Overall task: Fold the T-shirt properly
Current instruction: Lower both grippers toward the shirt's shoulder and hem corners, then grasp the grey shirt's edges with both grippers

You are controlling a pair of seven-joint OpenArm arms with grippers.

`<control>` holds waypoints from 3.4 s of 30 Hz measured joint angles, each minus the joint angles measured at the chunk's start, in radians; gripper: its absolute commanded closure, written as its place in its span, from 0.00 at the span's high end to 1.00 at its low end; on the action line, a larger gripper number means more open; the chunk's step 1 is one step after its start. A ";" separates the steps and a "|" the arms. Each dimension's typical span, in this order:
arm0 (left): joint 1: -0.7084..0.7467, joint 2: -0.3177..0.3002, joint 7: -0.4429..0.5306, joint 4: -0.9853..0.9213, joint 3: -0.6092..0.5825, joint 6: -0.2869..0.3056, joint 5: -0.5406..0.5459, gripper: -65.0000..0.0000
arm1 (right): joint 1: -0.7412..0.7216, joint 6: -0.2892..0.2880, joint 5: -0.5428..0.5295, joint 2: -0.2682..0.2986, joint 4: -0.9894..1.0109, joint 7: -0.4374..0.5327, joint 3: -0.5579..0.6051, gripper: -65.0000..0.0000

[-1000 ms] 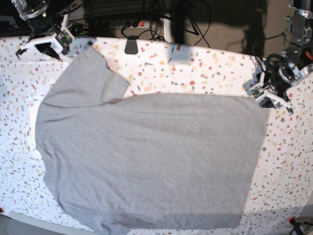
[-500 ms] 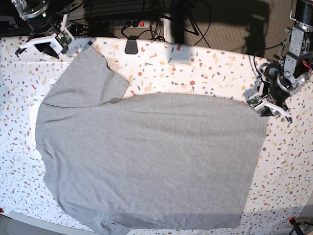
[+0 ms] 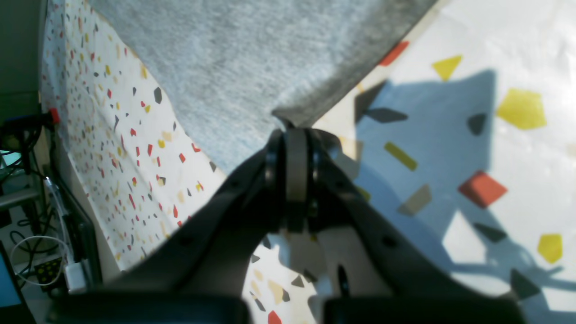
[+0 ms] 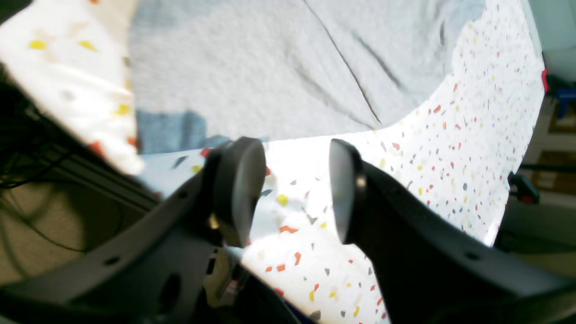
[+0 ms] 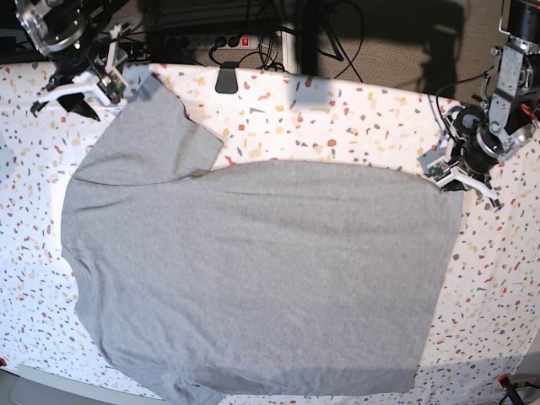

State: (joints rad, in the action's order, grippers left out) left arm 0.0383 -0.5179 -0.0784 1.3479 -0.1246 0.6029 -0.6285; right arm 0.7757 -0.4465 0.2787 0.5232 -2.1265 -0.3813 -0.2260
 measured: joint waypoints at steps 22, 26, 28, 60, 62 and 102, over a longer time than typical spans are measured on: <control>0.000 0.000 0.001 0.000 0.000 -0.080 0.027 0.00 | -0.256 0.030 0.110 0.258 0.394 0.016 0.229 0.44; 0.000 0.000 0.002 0.000 0.000 -0.080 0.027 0.00 | -0.293 0.024 0.109 0.258 0.447 0.065 0.236 0.44; 0.000 0.002 0.001 0.000 0.000 -0.079 0.027 0.00 | -0.320 0.031 0.112 0.258 0.473 0.072 0.253 0.44; 0.000 0.002 -0.011 0.000 0.000 -0.080 0.095 0.00 | -0.593 0.072 0.169 0.286 0.578 -0.043 0.710 0.44; 0.000 0.002 -0.011 -0.001 0.000 -0.080 0.096 0.00 | -0.595 0.072 0.168 0.294 0.566 -0.075 0.728 0.44; 0.000 0.003 -0.031 -0.002 0.000 -0.080 0.106 0.00 | -0.626 -0.009 0.134 0.308 0.536 -0.027 0.746 0.41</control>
State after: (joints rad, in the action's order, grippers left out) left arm 0.0387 -0.5152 -0.1089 1.3464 -0.1246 0.5228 -0.5220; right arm 0.1501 -0.4557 0.4122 0.8310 -1.5902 -0.4084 0.5201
